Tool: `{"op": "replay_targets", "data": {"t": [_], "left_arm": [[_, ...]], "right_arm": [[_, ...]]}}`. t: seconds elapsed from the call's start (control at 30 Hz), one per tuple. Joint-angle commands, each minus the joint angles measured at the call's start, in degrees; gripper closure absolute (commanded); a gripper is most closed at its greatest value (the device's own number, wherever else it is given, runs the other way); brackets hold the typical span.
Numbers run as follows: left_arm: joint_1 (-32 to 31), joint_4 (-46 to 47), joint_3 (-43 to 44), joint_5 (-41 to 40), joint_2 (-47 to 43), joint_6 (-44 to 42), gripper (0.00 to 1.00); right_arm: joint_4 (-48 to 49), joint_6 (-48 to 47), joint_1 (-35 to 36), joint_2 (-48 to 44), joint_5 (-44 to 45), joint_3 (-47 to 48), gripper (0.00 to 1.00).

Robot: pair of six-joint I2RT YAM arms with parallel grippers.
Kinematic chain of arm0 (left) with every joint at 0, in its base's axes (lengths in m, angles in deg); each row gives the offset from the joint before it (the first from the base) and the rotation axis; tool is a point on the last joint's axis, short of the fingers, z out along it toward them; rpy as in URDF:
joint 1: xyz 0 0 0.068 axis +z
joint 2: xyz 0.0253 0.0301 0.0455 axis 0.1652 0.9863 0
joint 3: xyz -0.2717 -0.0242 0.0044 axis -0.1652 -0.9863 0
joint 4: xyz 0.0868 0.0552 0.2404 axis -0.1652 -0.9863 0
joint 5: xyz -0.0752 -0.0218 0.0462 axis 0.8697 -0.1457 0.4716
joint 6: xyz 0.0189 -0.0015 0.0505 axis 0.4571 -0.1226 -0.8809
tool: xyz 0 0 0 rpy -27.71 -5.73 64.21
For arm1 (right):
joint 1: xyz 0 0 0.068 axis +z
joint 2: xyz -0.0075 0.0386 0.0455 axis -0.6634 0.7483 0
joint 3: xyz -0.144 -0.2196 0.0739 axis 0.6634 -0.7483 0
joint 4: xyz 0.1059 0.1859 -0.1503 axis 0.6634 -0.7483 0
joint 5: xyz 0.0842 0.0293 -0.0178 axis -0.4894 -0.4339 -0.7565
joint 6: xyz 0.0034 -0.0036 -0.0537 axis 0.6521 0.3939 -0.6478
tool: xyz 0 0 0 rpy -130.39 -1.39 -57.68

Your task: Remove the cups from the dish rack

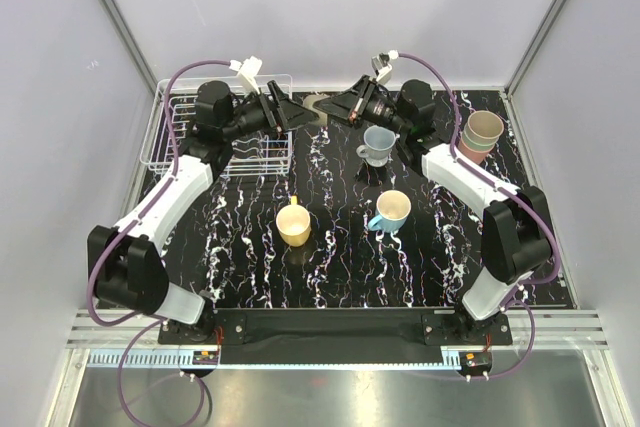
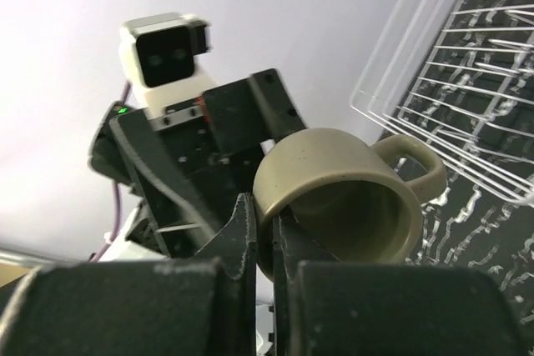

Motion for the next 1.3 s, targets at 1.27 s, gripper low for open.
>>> {"op": "replay_targets", "data": {"t": [1.27], "left_arm": [[0.58,-32.45,-2.76,-39.72,-26.04,-24.97,0.01]], "right_arm": [[-76.53,-42.86,14.29,16.05,40.19,24.93,1.00]]}}
